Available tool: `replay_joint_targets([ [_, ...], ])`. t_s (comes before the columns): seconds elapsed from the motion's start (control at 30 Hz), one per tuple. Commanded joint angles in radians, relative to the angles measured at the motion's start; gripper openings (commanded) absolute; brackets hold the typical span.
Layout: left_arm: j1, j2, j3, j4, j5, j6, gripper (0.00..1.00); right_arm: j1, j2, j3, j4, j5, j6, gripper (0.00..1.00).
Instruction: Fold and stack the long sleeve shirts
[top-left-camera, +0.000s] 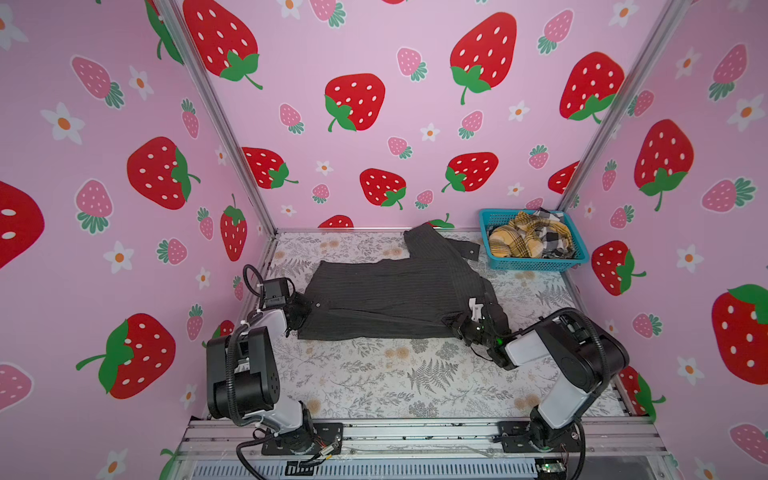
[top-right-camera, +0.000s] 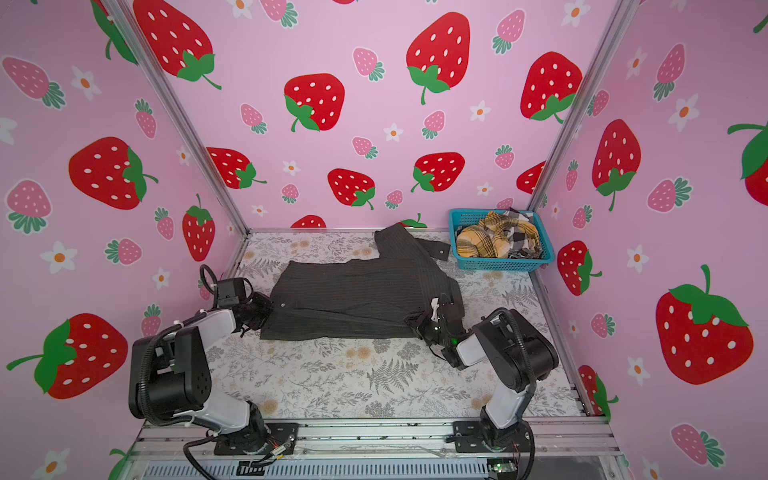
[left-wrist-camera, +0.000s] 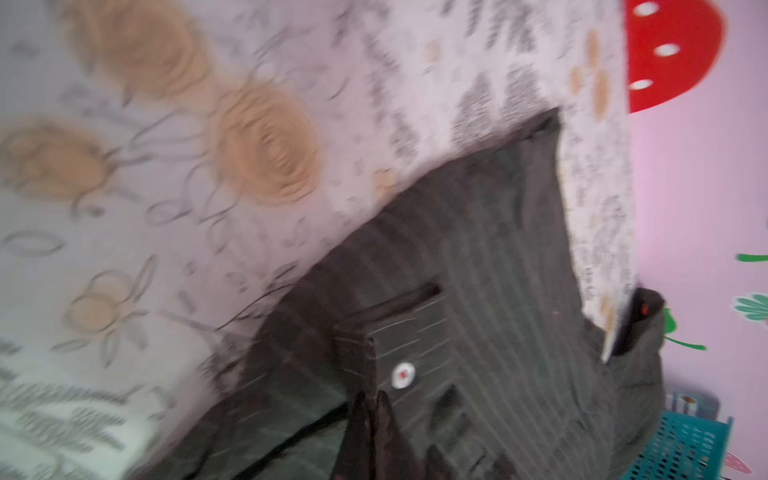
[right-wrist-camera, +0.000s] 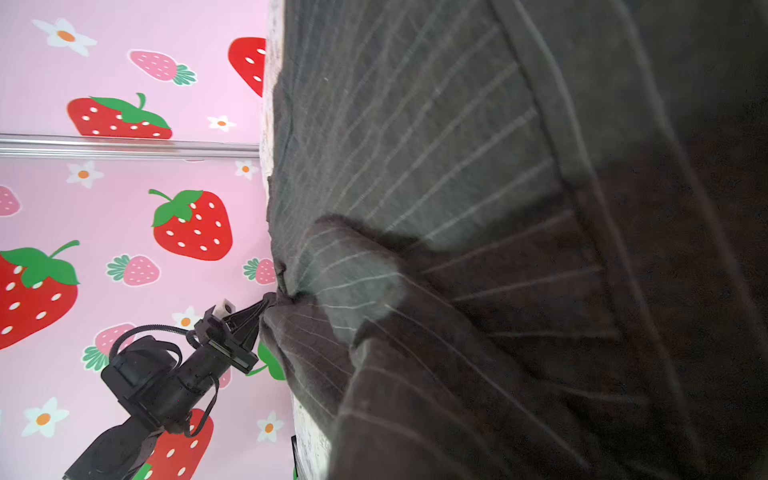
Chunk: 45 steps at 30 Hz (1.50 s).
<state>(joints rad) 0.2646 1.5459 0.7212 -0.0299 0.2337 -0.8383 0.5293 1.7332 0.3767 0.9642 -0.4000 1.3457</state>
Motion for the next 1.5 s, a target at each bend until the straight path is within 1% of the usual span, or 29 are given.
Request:
replay_joint_targets([
  [0.0,0.008,-0.065,-0.012,0.008,-0.058,-0.029,0.38,0.009,-0.024,-0.022,0.050,0.026,0.019,0.31],
  [0.03,0.009,-0.095,-0.021,-0.013,-0.076,-0.034,0.47,0.009,-0.043,-0.028,0.029,0.028,0.013,0.43],
  [0.07,0.009,-0.132,-0.025,-0.045,-0.089,-0.034,0.55,0.009,-0.071,-0.032,-0.004,0.030,0.003,0.53],
  [0.1,0.008,-0.172,-0.019,-0.088,-0.134,-0.024,0.61,0.009,-0.100,-0.034,-0.046,0.030,-0.009,0.62],
  [0.13,0.008,-0.203,-0.003,-0.148,-0.168,-0.011,0.65,0.010,-0.129,-0.033,-0.088,0.029,-0.025,0.67],
  [0.17,0.008,-0.234,0.023,-0.225,-0.213,0.003,0.68,0.009,-0.166,-0.029,-0.153,0.029,-0.048,0.71],
  [0.23,0.010,-0.267,0.095,-0.411,-0.312,0.005,0.70,0.010,-0.231,-0.006,-0.310,0.026,-0.101,0.76],
  [0.27,0.009,-0.275,0.137,-0.503,-0.361,0.008,0.69,0.010,-0.263,0.016,-0.408,0.026,-0.148,0.77],
  [0.3,0.009,-0.277,0.167,-0.563,-0.382,0.002,0.64,0.010,-0.295,0.042,-0.516,0.035,-0.192,0.77],
  [0.33,0.008,-0.279,0.186,-0.598,-0.379,-0.002,0.59,0.009,-0.321,0.061,-0.618,0.046,-0.230,0.76],
  [0.37,0.000,-0.279,0.197,-0.599,-0.348,-0.003,0.55,0.009,-0.350,0.085,-0.712,0.066,-0.277,0.74],
  [0.43,-0.037,-0.268,0.216,-0.583,-0.300,-0.013,0.43,0.009,-0.409,0.130,-0.888,0.119,-0.346,0.68],
  [0.5,-0.092,-0.223,0.246,-0.549,-0.255,-0.021,0.33,0.009,-0.454,0.190,-1.035,0.165,-0.408,0.55],
  [0.53,-0.117,-0.192,0.266,-0.536,-0.237,-0.021,0.29,0.010,-0.468,0.220,-1.075,0.186,-0.430,0.51],
  [0.6,-0.157,-0.102,0.311,-0.482,-0.176,-0.018,0.17,0.011,-0.474,0.285,-1.134,0.214,-0.470,0.39],
  [0.67,-0.185,-0.018,0.361,-0.459,-0.122,-0.022,0.09,0.010,-0.435,0.366,-1.171,0.230,-0.507,0.31],
  [0.73,-0.207,0.060,0.410,-0.457,-0.089,-0.031,0.00,0.011,-0.364,0.440,-1.191,0.228,-0.532,0.24],
  [0.8,-0.223,0.120,0.428,-0.446,-0.069,-0.042,0.00,0.013,-0.287,0.495,-1.179,0.210,-0.547,0.21],
  [0.9,-0.226,0.158,0.406,-0.420,-0.074,-0.059,0.00,0.019,-0.192,0.524,-1.140,0.196,-0.547,0.17],
  [1.0,-0.220,0.168,0.360,-0.408,-0.091,-0.058,0.00,0.038,-0.134,0.497,-1.081,0.177,-0.541,0.15],
  [1.13,-0.188,0.170,0.283,-0.397,-0.090,-0.069,0.00,0.049,-0.091,0.428,-1.041,0.202,-0.553,0.14],
  [1.2,-0.169,0.154,0.240,-0.392,-0.090,-0.066,0.00,0.048,-0.075,0.401,-1.040,0.234,-0.570,0.13],
  [1.23,-0.160,0.145,0.221,-0.393,-0.119,-0.064,0.00,0.048,-0.068,0.393,-1.042,0.247,-0.577,0.14],
  [1.3,-0.137,0.115,0.175,-0.398,-0.133,-0.058,0.00,0.047,-0.050,0.374,-1.047,0.268,-0.588,0.13],
  [1.37,-0.115,0.080,0.119,-0.397,-0.139,-0.060,0.00,0.047,-0.050,0.349,-1.041,0.273,-0.589,0.12],
  [1.47,-0.076,0.013,0.034,-0.405,-0.143,-0.056,0.00,0.049,-0.074,0.300,-1.023,0.251,-0.575,0.12],
])
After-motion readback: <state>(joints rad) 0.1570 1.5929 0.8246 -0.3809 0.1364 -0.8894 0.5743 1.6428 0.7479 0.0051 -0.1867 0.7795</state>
